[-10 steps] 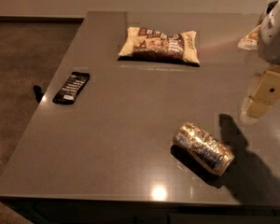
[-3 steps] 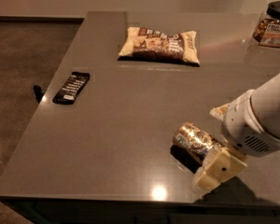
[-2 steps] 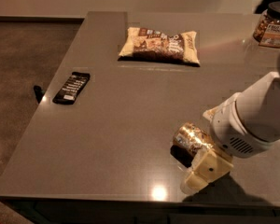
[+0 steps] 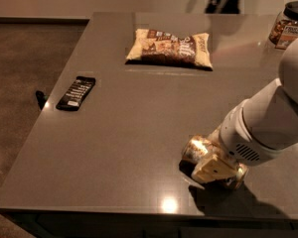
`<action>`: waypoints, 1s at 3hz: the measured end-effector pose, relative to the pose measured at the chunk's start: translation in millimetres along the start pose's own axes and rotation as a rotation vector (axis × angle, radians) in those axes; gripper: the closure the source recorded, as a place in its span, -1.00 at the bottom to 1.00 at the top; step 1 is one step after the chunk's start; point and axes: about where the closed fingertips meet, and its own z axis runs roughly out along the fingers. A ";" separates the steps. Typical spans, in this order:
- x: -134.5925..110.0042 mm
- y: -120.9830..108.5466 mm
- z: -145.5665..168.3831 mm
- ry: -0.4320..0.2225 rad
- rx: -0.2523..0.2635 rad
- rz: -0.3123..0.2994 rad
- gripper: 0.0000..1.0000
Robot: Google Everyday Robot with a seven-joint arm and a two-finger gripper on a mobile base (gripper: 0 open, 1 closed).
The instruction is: Pick orange can
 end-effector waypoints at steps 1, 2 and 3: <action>-2.0 -7.7 -7.4 -0.001 0.013 0.008 0.36; -7.9 -14.1 -23.4 -0.022 0.015 0.005 0.81; -19.5 -24.4 -58.9 -0.045 0.028 -0.026 1.00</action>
Offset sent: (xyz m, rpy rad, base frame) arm 0.0159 -0.0149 0.0477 0.0325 -0.0413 -0.0108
